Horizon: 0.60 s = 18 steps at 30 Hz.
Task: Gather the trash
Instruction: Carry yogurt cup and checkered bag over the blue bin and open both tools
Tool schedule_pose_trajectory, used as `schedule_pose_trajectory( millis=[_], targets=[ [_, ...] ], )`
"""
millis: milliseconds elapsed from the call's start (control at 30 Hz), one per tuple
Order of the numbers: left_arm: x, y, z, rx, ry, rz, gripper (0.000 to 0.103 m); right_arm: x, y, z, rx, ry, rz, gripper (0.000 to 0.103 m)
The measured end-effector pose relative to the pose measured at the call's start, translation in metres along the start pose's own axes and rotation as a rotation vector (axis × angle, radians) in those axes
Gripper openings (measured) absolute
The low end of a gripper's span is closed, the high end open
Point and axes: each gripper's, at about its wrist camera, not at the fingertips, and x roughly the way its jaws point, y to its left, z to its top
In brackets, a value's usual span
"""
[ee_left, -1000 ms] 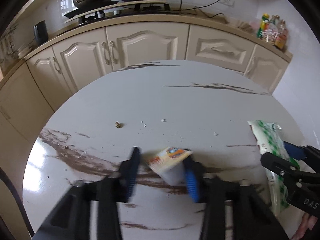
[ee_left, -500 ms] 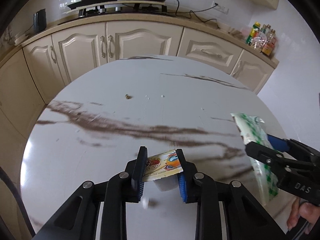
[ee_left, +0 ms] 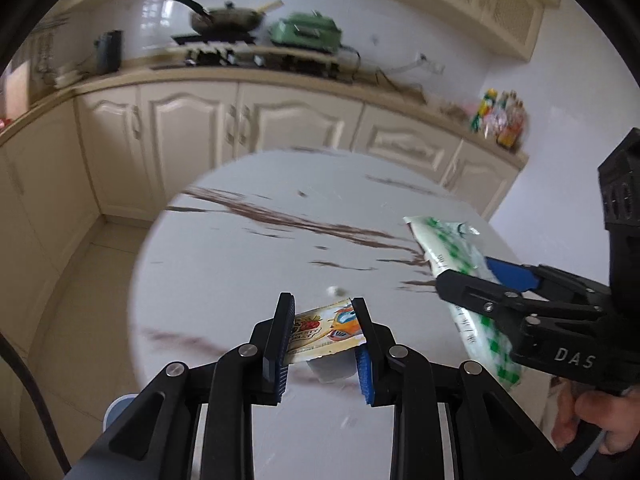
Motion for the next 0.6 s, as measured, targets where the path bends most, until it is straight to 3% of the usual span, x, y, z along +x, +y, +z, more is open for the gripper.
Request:
schedule_pose_trajectory(
  millis=[200,267,467,600],
  targets=[
    [-0.096,0.055,-0.036,-0.052,-0.1,0.08,0.024,-0.018,0.096,0.001,-0.127,-0.045,0.087,0.056],
    [-0.127,0.08,-0.053,-0.073,-0.125,0.143,0.024,-0.017,0.138,0.0,-0.181,-0.052,0.135,0.056],
    [-0.182,0.147,-0.104,-0.173,-0.119,0.26,0.024,0.013,0.244,-0.015,-0.319,-0.016,0.256,0.056],
    [-0.197,0.193,-0.144,-0.262,-0.071,0.324,0.024,0.053,0.296,-0.037,-0.379,0.06,0.31,0.056]
  ],
)
